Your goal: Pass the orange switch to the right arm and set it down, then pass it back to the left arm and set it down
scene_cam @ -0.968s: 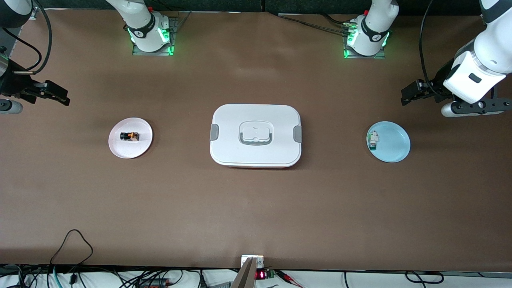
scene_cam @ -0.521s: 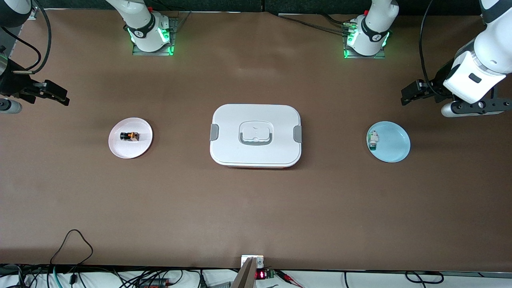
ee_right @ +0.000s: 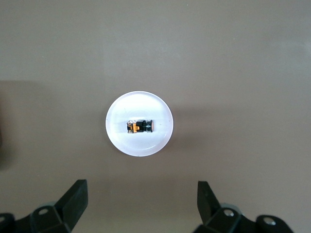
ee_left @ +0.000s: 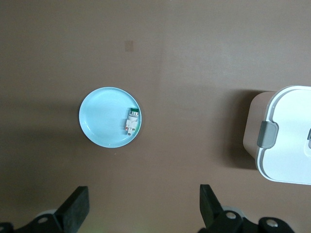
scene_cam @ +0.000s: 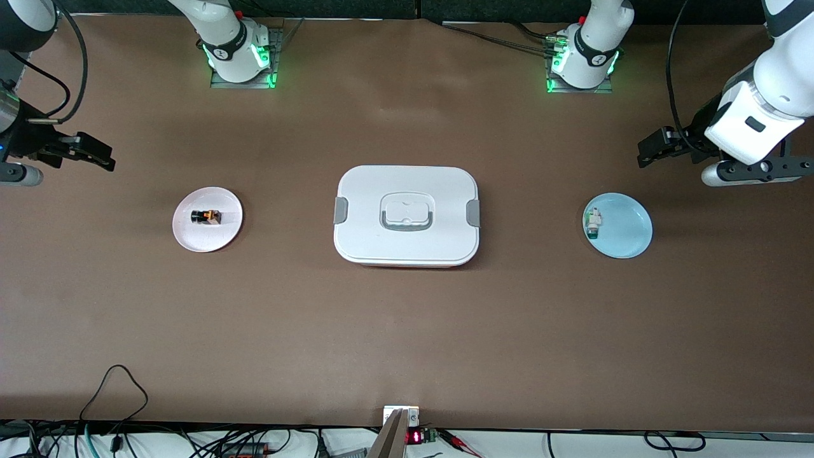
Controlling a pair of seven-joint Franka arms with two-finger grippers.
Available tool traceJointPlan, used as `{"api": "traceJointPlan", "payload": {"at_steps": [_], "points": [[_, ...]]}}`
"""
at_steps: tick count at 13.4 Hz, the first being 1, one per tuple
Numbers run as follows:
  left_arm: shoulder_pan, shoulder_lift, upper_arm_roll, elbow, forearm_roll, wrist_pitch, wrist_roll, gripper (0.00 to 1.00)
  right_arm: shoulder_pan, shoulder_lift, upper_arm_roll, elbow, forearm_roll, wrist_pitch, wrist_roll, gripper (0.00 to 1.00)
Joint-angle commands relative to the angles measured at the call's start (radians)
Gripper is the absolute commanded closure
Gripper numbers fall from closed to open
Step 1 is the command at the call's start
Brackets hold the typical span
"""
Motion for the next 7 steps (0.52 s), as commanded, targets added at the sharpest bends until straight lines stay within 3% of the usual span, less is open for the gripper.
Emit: {"api": "traceJointPlan", "payload": {"at_steps": [1, 7], "points": [[0.004, 0.006, -0.003, 0.017, 0.001, -0.004, 0.023, 0.00, -0.001, 0.013, 0.002, 0.025, 0.008, -0.014, 0.000, 0.00], [0.004, 0.004, -0.003, 0.017, 0.000, -0.004, 0.023, 0.00, 0.029, 0.066, -0.003, 0.024, 0.007, 0.003, 0.009, 0.00]]}}
